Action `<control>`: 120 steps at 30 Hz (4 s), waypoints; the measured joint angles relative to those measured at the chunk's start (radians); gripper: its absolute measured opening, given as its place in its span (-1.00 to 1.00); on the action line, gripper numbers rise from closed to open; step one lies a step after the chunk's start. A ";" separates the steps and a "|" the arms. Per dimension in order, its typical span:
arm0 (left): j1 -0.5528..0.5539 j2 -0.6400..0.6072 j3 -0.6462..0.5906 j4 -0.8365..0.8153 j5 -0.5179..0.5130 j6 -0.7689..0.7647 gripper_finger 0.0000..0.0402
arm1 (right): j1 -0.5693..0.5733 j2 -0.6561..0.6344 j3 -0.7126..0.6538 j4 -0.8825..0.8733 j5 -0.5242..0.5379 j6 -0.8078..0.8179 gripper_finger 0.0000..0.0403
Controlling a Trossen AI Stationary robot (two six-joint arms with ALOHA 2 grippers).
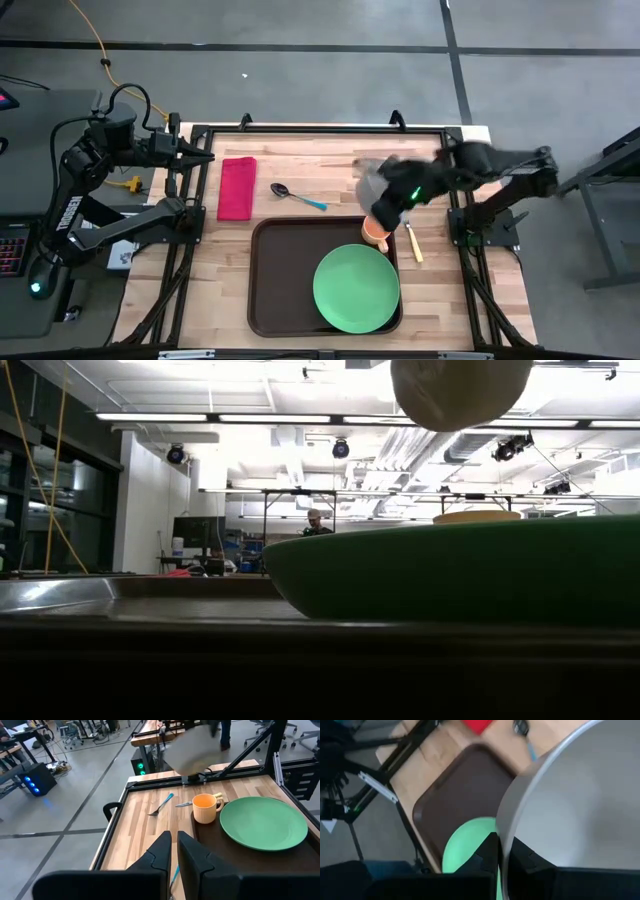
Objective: Set up tray
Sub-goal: Put the gray bowl on the green plate on the brown serving tray, then put the red napkin to the left of the green plate on the brown serving tray
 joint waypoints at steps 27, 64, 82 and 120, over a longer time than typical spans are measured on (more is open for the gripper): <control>0.000 0.000 0.000 0.000 -0.054 0.064 -0.69 | 0.300 0.440 0.032 0.180 -0.041 0.547 -1.00; 0.000 -0.001 0.000 -0.001 -0.028 0.079 -0.69 | 0.292 0.583 -0.121 0.406 -0.287 0.563 -0.98; 0.000 -0.001 0.000 -0.010 -0.024 0.079 -0.69 | 0.279 0.587 -0.124 0.416 -0.323 0.525 -0.41; 0.000 -0.001 0.000 -0.024 -0.092 0.105 -0.69 | 0.037 -0.113 -0.123 0.226 0.559 -0.091 -1.00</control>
